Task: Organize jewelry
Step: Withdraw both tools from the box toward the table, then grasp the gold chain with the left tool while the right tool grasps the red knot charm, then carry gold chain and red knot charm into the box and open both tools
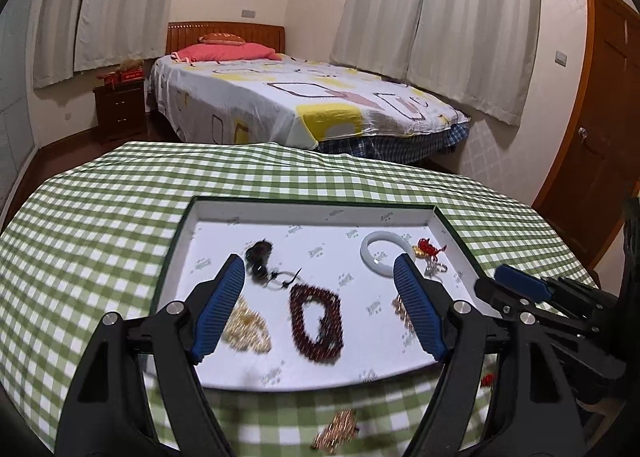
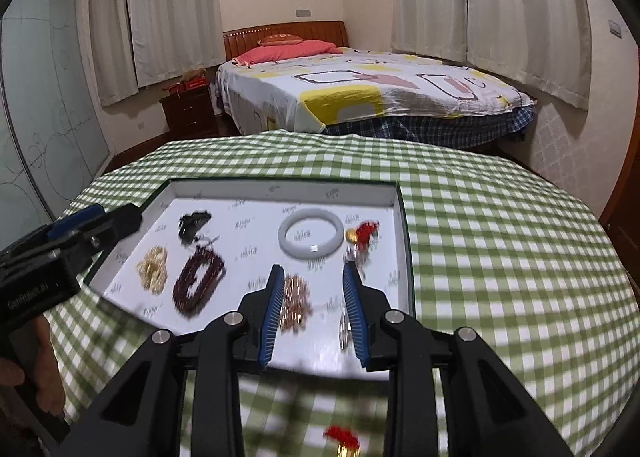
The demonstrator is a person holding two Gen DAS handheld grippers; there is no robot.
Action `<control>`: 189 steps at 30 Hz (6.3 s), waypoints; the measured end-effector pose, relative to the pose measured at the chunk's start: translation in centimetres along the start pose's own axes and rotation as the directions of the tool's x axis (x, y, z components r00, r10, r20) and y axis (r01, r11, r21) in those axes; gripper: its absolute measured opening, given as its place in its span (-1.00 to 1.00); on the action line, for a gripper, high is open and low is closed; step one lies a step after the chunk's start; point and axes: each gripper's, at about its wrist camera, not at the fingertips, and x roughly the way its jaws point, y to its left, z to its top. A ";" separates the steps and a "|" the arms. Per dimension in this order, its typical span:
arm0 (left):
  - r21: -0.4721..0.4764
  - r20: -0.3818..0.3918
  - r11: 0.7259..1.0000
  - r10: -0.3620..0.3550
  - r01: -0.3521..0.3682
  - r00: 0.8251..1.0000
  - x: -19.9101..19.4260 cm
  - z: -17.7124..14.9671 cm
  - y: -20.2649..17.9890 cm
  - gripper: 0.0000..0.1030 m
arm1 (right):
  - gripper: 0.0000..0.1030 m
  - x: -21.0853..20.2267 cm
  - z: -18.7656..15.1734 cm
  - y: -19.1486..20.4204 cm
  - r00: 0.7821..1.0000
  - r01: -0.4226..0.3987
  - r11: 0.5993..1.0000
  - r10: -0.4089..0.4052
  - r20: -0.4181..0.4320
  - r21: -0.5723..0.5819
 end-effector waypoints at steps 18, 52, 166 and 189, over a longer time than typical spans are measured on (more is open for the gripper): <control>-0.005 -0.081 0.999 0.047 -0.047 0.996 -3.2 -7.7 1.4 0.46 | -0.39 -1.6 -8.1 -0.5 0.993 0.059 0.998 -0.056 -0.104 0.020; 0.067 -0.244 0.998 0.035 -0.020 0.969 1.1 -9.5 -1.0 0.11 | -0.77 -0.4 -8.4 -0.9 0.990 0.028 0.998 -0.021 -0.136 0.053; -0.002 -0.239 1.000 0.010 -0.010 0.971 14.0 2.7 3.1 -0.82 | -0.80 12.2 5.0 4.9 0.991 -0.083 0.997 0.083 -0.101 -0.003; 0.002 -0.234 0.999 0.032 -0.033 0.972 13.4 2.7 3.6 -0.41 | -0.75 12.1 4.9 5.3 0.990 -0.076 0.997 0.076 -0.120 0.001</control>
